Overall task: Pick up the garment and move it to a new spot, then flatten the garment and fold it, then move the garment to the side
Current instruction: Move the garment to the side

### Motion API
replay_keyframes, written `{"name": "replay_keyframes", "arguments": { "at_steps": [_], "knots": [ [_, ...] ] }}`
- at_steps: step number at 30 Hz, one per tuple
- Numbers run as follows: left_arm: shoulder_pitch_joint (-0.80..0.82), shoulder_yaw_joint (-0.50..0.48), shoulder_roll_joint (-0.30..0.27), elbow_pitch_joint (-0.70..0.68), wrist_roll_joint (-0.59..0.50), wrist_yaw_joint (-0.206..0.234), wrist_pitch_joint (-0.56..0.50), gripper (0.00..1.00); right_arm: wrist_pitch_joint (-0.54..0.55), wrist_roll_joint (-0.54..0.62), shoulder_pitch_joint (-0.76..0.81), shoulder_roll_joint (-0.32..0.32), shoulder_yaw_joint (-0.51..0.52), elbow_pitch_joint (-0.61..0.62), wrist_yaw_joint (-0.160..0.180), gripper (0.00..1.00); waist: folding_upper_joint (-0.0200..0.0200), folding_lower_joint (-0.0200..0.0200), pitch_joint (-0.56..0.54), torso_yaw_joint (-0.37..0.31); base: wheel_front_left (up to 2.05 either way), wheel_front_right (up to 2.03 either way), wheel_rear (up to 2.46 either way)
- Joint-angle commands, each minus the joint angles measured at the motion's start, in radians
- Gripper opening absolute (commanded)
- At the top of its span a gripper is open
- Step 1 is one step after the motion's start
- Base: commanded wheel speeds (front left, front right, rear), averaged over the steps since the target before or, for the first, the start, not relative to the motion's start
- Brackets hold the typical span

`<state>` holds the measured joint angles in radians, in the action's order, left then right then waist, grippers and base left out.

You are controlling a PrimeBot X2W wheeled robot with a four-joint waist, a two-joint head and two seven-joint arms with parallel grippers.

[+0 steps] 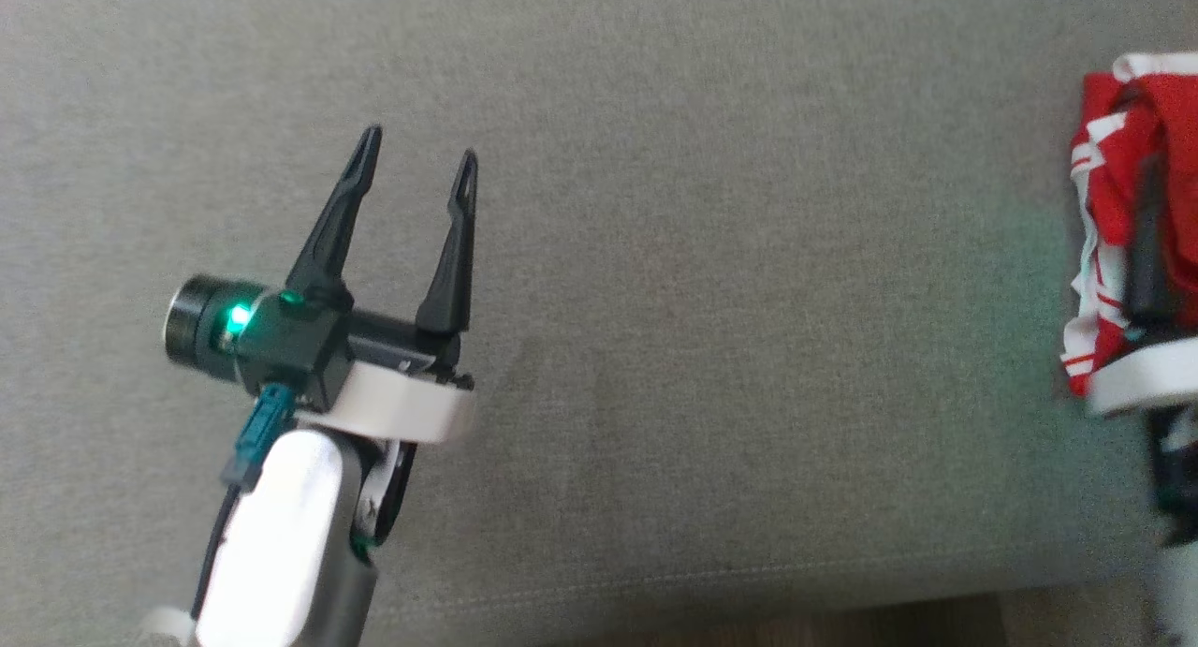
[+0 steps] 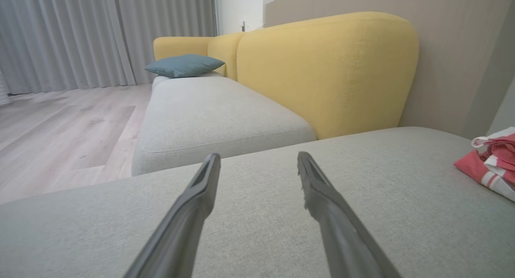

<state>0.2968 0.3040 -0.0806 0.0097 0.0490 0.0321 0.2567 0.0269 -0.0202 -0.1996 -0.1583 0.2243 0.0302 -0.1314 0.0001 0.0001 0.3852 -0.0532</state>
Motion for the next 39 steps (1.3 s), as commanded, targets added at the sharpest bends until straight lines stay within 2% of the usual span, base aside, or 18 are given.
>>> {"name": "replay_keyframes", "arguments": {
  "at_steps": [1, 6, 11, 16, 29, 39],
  "knots": [
    [-0.007, -0.040, -0.011, -0.023, 0.006, 0.010, 0.005, 1.00, -0.015, -0.011, 0.019, 0.009, -0.040, 0.048, 0.001, 1.00, -0.0001, -0.0001, -0.048, 0.023, 0.00, 0.00, 0.00],
    [-0.066, -0.071, -0.009, -0.006, 0.022, 0.031, 0.005, 1.00, -0.042, -0.046, 0.073, 0.067, -0.128, 0.059, 0.001, 1.00, -0.0001, -0.0001, -0.117, 0.058, 0.00, 0.00, 0.00],
    [-0.125, -0.106, -0.016, 0.012, 0.033, 0.051, 0.005, 1.00, -0.060, -0.079, 0.108, 0.098, -0.186, 0.052, 0.001, 1.00, -0.0001, -0.0001, -0.170, 0.094, 0.00, 0.00, 0.00],
    [-0.172, -0.125, -0.026, 0.024, 0.044, 0.051, 0.005, 1.00, -0.070, -0.089, 0.145, 0.106, -0.201, 0.042, 0.001, 1.00, -0.0001, -0.0001, -0.211, 0.115, 0.00, 0.00, 0.00],
    [-0.264, -0.125, -0.040, 0.063, 0.082, 0.017, 0.005, 1.00, -0.072, -0.145, 0.265, 0.108, -0.206, 0.049, 0.001, 1.00, -0.0001, -0.0001, -0.329, 0.118, 0.00, 0.00, 0.00],
    [-0.307, -0.112, -0.050, 0.084, 0.086, 0.022, -0.010, 1.00, -0.058, -0.159, 0.323, 0.108, -0.212, 0.062, 0.001, 1.00, -0.0001, -0.0001, -0.381, 0.113, 0.00, 0.00, 0.00]
  ]
}}
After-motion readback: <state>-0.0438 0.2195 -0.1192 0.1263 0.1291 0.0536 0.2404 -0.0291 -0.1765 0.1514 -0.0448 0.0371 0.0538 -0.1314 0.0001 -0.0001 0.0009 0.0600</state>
